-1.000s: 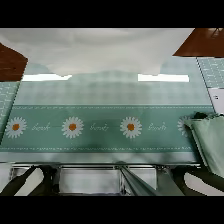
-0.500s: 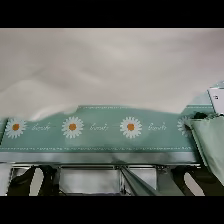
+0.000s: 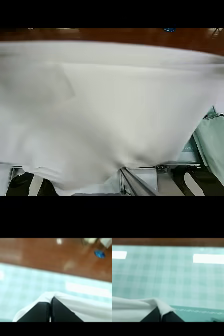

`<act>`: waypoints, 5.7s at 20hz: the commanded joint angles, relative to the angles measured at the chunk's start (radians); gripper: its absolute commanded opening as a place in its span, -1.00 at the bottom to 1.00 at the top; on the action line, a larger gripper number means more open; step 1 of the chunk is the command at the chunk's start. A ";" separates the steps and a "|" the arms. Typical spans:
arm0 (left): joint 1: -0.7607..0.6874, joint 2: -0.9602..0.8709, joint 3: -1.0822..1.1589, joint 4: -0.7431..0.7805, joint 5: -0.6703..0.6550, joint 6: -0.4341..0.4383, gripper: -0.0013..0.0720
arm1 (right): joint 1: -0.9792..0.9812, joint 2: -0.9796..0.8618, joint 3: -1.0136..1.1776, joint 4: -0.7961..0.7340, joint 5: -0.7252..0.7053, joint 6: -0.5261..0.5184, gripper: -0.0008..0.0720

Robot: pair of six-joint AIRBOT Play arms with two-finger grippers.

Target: Fold the shirts.

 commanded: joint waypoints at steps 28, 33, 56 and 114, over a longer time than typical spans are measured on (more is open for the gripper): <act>-0.286 -1.242 0.296 0.172 -0.251 0.051 -0.93 | -0.070 -1.149 0.244 0.127 0.053 -0.093 -0.92; -0.286 -1.241 0.254 0.154 -0.263 0.043 -0.90 | -0.066 -1.149 0.217 0.101 0.045 -0.077 -0.88; 0.159 -0.356 -1.035 -0.240 0.098 0.132 0.42 | -0.422 -0.407 -0.753 0.529 -0.311 -0.303 0.14; 0.011 -1.170 0.419 -0.116 -0.243 -0.012 0.41 | -0.381 -0.926 0.025 0.418 -0.232 -0.113 0.15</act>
